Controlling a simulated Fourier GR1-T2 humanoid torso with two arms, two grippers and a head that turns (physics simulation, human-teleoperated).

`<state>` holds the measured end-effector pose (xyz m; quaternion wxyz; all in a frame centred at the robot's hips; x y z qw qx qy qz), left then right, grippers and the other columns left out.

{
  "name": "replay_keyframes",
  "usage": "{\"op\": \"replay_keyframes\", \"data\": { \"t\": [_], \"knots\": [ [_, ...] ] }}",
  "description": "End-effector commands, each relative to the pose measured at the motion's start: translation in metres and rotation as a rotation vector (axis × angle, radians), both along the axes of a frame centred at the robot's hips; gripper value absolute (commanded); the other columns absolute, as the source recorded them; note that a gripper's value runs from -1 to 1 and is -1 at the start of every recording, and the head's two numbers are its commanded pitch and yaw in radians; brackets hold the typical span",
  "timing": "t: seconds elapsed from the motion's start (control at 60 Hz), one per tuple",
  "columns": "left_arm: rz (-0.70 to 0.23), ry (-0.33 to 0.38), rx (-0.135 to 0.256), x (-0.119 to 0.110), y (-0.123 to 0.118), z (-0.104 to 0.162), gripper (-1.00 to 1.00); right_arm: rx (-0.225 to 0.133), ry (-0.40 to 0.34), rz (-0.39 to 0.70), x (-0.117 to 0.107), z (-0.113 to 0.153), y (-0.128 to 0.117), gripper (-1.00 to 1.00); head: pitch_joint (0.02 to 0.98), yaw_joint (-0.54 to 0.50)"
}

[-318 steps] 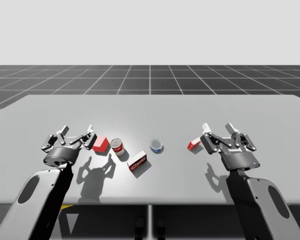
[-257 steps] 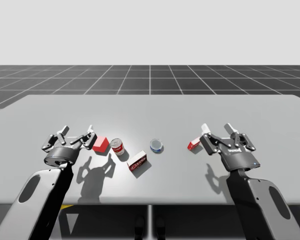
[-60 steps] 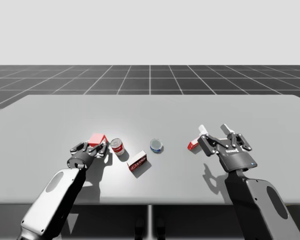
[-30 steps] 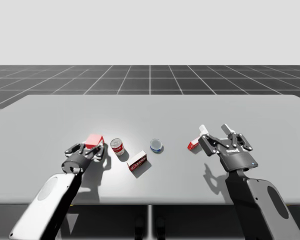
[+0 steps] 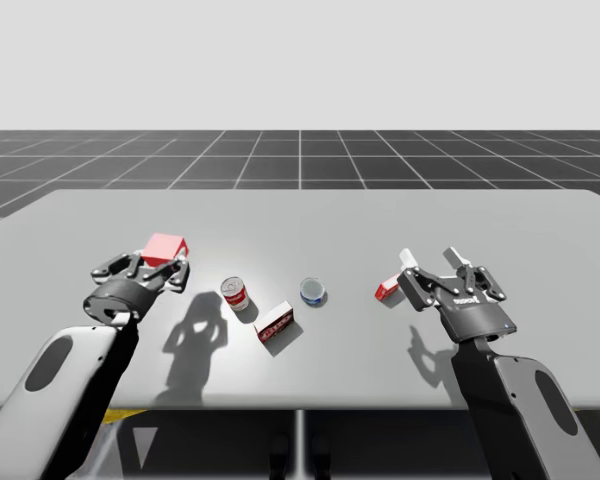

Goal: Find the red cube and pick it up.

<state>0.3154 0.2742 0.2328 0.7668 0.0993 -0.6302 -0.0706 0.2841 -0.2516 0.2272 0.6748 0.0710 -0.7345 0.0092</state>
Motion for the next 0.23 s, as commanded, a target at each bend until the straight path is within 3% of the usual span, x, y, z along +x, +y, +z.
{"op": "replay_keyframes", "data": {
  "t": [0.017, 0.233],
  "knots": [
    [-0.125, -0.067, 0.015, 0.009, -0.012, 0.042, 1.00, -0.001, 0.000, -0.001, 0.000, 0.000, 0.000, -1.00, 0.415, 0.42],
    [-0.167, -0.188, -0.008, -0.003, -0.026, 0.094, 1.00, -0.008, -0.003, -0.014, 0.000, 0.000, -0.001, -1.00, 0.413, 0.42]
  ]
}}
